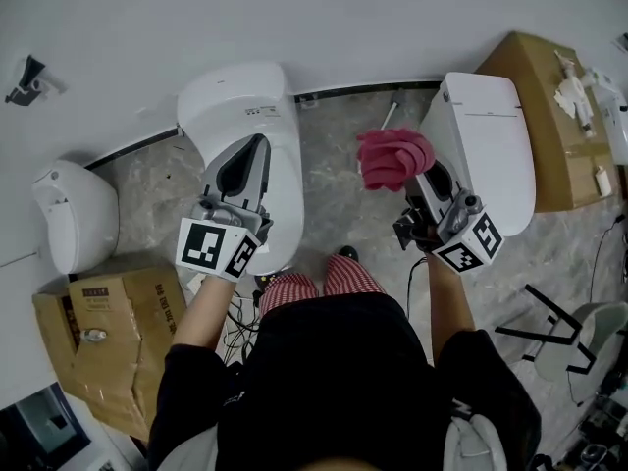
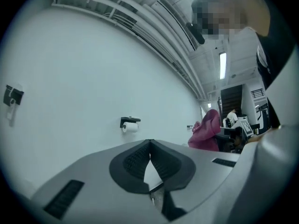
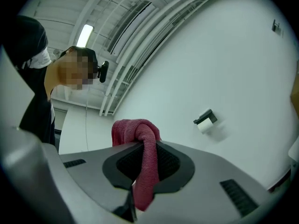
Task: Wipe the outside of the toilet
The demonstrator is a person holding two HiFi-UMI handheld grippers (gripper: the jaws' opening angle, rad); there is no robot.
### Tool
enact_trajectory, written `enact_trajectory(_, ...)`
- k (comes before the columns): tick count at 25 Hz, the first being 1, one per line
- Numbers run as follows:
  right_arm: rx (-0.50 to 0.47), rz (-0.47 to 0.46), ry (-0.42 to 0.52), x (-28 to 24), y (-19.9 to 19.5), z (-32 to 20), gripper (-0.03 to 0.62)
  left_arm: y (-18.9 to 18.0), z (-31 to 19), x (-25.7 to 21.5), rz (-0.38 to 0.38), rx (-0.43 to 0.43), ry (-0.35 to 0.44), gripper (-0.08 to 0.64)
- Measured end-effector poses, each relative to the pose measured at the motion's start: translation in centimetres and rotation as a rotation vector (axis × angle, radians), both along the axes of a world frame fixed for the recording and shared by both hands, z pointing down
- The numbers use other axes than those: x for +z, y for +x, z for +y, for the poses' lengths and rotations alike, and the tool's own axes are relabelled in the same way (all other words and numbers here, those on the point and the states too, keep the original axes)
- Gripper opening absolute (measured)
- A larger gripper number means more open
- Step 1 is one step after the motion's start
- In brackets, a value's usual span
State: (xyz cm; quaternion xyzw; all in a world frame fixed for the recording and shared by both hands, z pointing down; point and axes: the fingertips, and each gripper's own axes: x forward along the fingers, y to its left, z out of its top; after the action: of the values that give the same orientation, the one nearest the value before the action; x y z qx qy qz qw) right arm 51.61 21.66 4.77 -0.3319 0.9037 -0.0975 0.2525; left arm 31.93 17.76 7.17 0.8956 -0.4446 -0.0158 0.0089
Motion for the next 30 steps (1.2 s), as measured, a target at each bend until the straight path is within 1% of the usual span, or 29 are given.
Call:
enact_trajectory(4, -0.030, 0.020, -0.012, 1.4, 1.0, -1.1, 0.055, 1.1, -0.4, 1.6, -0.058, -0.025, -0.048, 0.009)
enact_trajectory(8, -0.035, 0.048, -0.036, 3.3, 0.3, -2.1, 0.055, 1.1, -1.6, 2.7, -0.077, -0.034, -0.075, 0.009)
enact_trajectory(10, -0.025, 0.056, -0.052, 4.2, 0.1, -2.6, 0.055, 1.5, -2.3, 3.3, -0.106, -0.036, -0.070, 0.009)
enact_trajectory(12, -0.015, 0.062, -0.067, 5.0, 0.2, -3.2, 0.055, 2.3, -3.0, 3.7, -0.114, -0.030, -0.065, 0.009)
enact_trajectory(14, -0.013, 0.070, -0.085, 5.9, 0.2, -3.8, 0.055, 3.1, -3.7, 4.2, -0.124, -0.011, -0.057, 0.009)
enact_trajectory(18, 0.018, 0.122, -0.137, 8.4, -0.4, -5.9, 0.055, 4.4, -5.3, 5.4, -0.188, 0.035, -0.020, 0.009)
enact_trajectory(20, 0.040, 0.137, -0.159, 9.5, -0.6, -7.5, 0.055, 4.1, -6.8, 6.0, -0.179, 0.030, -0.017, 0.009)
enact_trajectory(22, 0.052, 0.153, -0.181, 10.8, -0.9, -9.3, 0.055, 3.3, -8.5, 6.6, -0.144, 0.006, -0.032, 0.009)
enact_trajectory(24, 0.052, 0.176, -0.205, 12.3, -1.7, -11.3, 0.055, 2.1, -10.1, 7.6, -0.126, -0.018, -0.056, 0.009)
enact_trajectory(27, 0.025, 0.205, -0.223, 14.6, -4.1, -14.3, 0.055, -0.2, -12.5, 9.5, -0.122, -0.054, -0.095, 0.009)
enact_trajectory(30, -0.008, 0.261, -0.224, 17.0, -7.2, -17.3, 0.055, -2.3, -15.2, 11.3, -0.095, -0.082, -0.109, 0.009)
